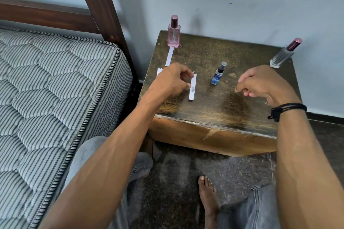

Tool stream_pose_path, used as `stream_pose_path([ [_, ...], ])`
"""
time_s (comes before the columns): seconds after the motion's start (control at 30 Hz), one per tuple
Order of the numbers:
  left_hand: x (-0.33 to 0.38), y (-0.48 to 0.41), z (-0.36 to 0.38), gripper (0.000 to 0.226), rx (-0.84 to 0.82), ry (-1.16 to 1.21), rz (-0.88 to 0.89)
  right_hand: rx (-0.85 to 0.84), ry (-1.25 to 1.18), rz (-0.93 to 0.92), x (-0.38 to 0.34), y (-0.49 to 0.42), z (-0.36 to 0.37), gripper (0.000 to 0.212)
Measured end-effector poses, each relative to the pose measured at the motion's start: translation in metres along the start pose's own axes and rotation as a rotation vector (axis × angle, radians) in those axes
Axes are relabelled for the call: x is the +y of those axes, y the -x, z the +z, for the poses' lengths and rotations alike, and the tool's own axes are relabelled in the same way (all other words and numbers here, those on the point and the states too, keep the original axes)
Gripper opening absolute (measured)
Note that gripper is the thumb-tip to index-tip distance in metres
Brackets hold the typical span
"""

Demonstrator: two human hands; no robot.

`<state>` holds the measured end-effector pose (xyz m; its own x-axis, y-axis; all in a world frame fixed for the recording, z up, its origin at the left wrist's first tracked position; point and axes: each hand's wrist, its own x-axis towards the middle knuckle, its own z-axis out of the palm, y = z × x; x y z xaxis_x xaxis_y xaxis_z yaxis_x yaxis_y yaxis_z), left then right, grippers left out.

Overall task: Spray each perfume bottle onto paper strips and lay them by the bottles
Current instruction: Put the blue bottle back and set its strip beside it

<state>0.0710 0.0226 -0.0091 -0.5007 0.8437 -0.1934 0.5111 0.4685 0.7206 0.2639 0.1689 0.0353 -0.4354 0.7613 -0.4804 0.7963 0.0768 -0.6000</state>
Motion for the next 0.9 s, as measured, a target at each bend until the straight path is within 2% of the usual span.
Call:
stream_pose_path([
  [0.13,-0.004,-0.002,-0.002,0.031,0.003,-0.001,-0.009,-0.244,0.137,0.021,-0.006,0.006,0.005,0.012],
  [0.33,-0.008,-0.009,0.003,0.041,0.006,0.009,0.006,-0.331,0.130,0.015,-0.020,0.010,0.035,0.019],
  [0.57,-0.011,-0.014,0.009,0.052,0.011,-0.043,0.012,-0.148,0.063,-0.077,-0.030,0.014,0.080,0.030],
  [0.8,-0.011,-0.013,0.008,0.052,0.020,-0.032,-0.011,0.035,0.214,-0.163,-0.028,0.021,0.097,0.027],
  [0.9,-0.011,-0.012,0.006,0.051,0.026,-0.032,-0.013,0.127,0.364,-0.282,-0.027,0.026,0.100,0.026],
])
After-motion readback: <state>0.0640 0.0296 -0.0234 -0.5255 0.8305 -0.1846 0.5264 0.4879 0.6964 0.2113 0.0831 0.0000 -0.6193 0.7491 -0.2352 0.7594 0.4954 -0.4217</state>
